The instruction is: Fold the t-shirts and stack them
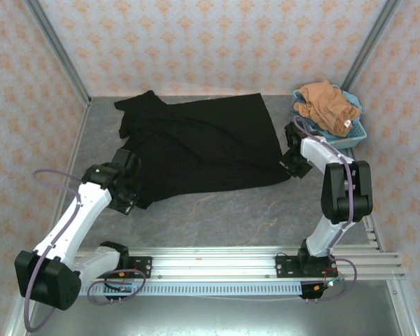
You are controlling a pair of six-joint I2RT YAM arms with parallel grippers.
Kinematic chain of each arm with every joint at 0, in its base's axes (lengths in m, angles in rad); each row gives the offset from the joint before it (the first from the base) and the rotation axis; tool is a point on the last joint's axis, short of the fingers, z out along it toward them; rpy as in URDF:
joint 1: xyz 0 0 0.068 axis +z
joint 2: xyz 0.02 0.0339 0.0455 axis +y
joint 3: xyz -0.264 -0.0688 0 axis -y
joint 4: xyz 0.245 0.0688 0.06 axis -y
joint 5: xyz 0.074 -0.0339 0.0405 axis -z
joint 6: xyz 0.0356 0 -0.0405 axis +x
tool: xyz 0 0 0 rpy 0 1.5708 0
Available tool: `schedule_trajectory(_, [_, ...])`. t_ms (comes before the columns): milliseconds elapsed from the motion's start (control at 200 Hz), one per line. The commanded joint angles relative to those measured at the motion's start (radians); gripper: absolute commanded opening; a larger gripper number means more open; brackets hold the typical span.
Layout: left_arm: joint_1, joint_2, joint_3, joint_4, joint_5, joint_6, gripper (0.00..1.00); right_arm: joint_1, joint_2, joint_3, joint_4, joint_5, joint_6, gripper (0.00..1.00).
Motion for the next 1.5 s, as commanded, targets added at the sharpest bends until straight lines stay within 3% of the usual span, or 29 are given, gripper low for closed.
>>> schedule_trajectory(0, [-0.002,-0.04,0.035,-0.101,-0.036,-0.062,0.0,-0.004,-0.031,0.055,-0.058,0.09,-0.04,0.0])
schedule_trajectory(255, [-0.002,-0.086,0.111,-0.175,-0.079,-0.049,0.0,-0.02,-0.043,0.078,-0.084,0.118,-0.063,0.0])
schedule_trajectory(475, [-0.01,-0.166,-0.083,-0.128,0.014,-0.109,0.0,-0.031,-0.061,0.029,-0.084,0.132,-0.063,0.0])
schedule_trajectory(615, [-0.024,-0.207,-0.112,-0.143,0.029,-0.111,0.0,-0.044,-0.073,0.006,-0.084,0.147,-0.076,0.0])
schedule_trajectory(796, [-0.123,-0.169,-0.032,-0.167,0.031,-0.039,0.0,-0.052,-0.069,0.016,-0.089,0.157,-0.093,0.0])
schedule_trajectory(921, [-0.228,-0.137,0.063,-0.225,-0.042,-0.022,0.0,-0.055,-0.085,0.035,-0.098,0.171,-0.098,0.0])
schedule_trajectory(1191, [-0.389,-0.174,0.027,-0.334,-0.12,-0.176,0.0,-0.057,-0.177,-0.033,-0.126,0.176,-0.075,0.0])
schedule_trajectory(1346, [-0.506,-0.125,-0.055,-0.265,-0.066,-0.236,0.0,-0.058,-0.197,-0.142,-0.106,0.153,-0.051,0.0])
schedule_trajectory(1496, [-0.505,-0.025,-0.05,-0.121,-0.029,-0.148,0.0,-0.061,-0.146,-0.195,-0.074,0.146,-0.055,0.0])
